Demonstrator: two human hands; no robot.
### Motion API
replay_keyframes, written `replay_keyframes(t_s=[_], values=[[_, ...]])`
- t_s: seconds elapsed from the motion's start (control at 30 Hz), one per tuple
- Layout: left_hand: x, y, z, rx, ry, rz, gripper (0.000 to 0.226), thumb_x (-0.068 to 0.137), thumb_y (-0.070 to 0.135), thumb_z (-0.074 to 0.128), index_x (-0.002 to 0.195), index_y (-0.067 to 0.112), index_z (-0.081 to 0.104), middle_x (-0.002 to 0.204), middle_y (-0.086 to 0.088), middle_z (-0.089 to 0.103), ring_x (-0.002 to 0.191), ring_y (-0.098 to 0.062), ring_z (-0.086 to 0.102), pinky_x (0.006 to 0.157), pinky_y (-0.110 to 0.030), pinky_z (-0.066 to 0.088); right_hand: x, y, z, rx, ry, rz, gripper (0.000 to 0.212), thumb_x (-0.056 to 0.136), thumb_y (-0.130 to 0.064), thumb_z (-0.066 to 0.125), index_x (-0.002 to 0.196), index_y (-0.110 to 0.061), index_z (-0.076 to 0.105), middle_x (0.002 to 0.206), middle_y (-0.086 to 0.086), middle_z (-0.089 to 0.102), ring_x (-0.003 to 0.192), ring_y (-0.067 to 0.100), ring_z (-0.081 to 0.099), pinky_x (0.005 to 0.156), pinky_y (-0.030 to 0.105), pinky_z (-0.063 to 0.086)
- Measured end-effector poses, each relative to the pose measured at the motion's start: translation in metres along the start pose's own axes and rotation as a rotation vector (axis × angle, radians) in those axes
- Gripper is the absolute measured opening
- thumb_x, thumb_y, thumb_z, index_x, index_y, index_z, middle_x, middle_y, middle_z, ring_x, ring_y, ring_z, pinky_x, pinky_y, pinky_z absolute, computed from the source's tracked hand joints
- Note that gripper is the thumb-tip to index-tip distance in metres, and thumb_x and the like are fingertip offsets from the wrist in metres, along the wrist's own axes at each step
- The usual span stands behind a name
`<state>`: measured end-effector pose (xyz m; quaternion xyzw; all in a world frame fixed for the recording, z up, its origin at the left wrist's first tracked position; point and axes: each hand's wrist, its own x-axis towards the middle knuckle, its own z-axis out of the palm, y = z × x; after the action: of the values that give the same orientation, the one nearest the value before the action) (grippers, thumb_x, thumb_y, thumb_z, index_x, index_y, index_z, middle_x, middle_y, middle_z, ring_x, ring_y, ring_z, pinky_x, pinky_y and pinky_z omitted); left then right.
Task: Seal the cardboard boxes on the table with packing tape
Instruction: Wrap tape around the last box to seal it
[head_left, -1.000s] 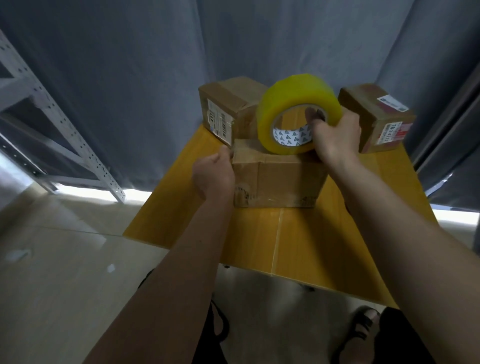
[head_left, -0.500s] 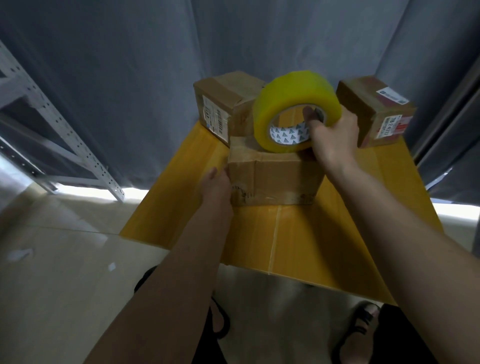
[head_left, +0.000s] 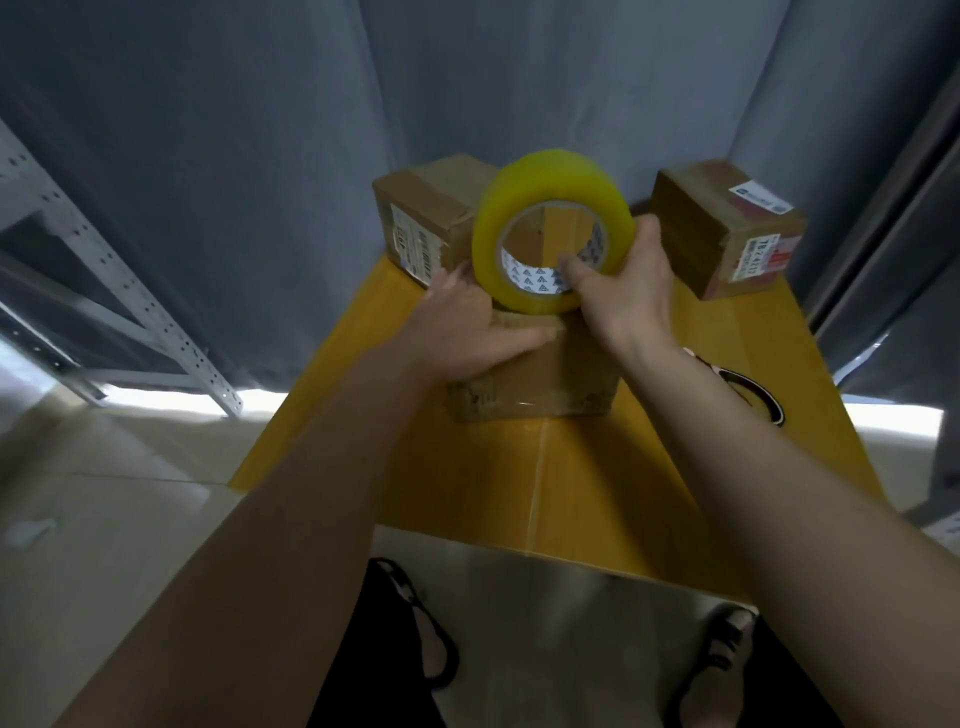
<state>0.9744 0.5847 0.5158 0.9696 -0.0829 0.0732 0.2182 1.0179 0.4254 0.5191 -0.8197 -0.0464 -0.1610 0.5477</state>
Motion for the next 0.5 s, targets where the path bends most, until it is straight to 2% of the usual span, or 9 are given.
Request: replay_keyframes(t_s=[0.07, 0.17, 0.23, 0.33, 0.5], values=[[0.002, 0.0, 0.001, 0.234, -0.067, -0.036, 0.105, 0.073, 0.082, 0.049, 0.153, 0.02, 0.023, 0.159, -0.005, 0.022, 0.145, -0.023, 0.018, 0.12, -0.045, 0.013, 0.002, -0.002, -0.001, 0.014, 0.001, -0.015, 0.037, 0.087, -0.025, 0.067, 0.117, -0.012, 0.048, 0.093, -0.01, 0.051, 0.09, 0.011, 0.051, 0.075, 0.025, 0.038], [0.002, -0.001, 0.006, 0.44, -0.056, -0.054, 0.105, 0.076, 0.083, 0.041, 0.152, 0.013, 0.026, 0.16, -0.008, 0.019, 0.146, -0.024, 0.016, 0.121, -0.044, 0.008, 0.006, -0.003, -0.004, 0.026, -0.023, -0.027, 0.03, 0.09, -0.023, 0.063, 0.114, -0.011, 0.049, 0.098, -0.004, 0.052, 0.093, 0.014, 0.052, 0.077, 0.028, 0.04], [-0.001, -0.002, 0.007, 0.415, -0.009, -0.034, 0.1, 0.078, 0.079, 0.045, 0.151, 0.013, 0.027, 0.157, -0.008, 0.026, 0.144, -0.023, 0.021, 0.121, -0.043, 0.009, 0.008, -0.003, -0.005, 0.023, -0.017, -0.026, 0.029, 0.091, -0.024, 0.062, 0.112, -0.009, 0.049, 0.099, -0.002, 0.052, 0.095, 0.017, 0.052, 0.079, 0.03, 0.041], [-0.005, -0.002, 0.007, 0.347, 0.021, -0.039, 0.105, 0.077, 0.075, 0.053, 0.153, 0.012, 0.017, 0.155, -0.008, 0.03, 0.144, -0.022, 0.023, 0.121, -0.041, 0.005, 0.011, -0.003, -0.008, 0.008, 0.021, -0.018, 0.03, 0.092, -0.026, 0.061, 0.113, -0.008, 0.048, 0.099, 0.0, 0.053, 0.099, 0.022, 0.055, 0.082, 0.036, 0.045], [-0.005, 0.0, 0.008, 0.326, -0.031, -0.109, 0.12, 0.075, 0.075, 0.054, 0.153, 0.005, -0.006, 0.162, -0.012, 0.01, 0.149, -0.022, 0.01, 0.118, -0.035, -0.003, 0.017, 0.003, -0.02, -0.046, 0.098, -0.027, 0.032, 0.093, -0.026, 0.059, 0.116, -0.01, 0.045, 0.098, -0.004, 0.051, 0.1, 0.023, 0.056, 0.075, 0.03, 0.038]])
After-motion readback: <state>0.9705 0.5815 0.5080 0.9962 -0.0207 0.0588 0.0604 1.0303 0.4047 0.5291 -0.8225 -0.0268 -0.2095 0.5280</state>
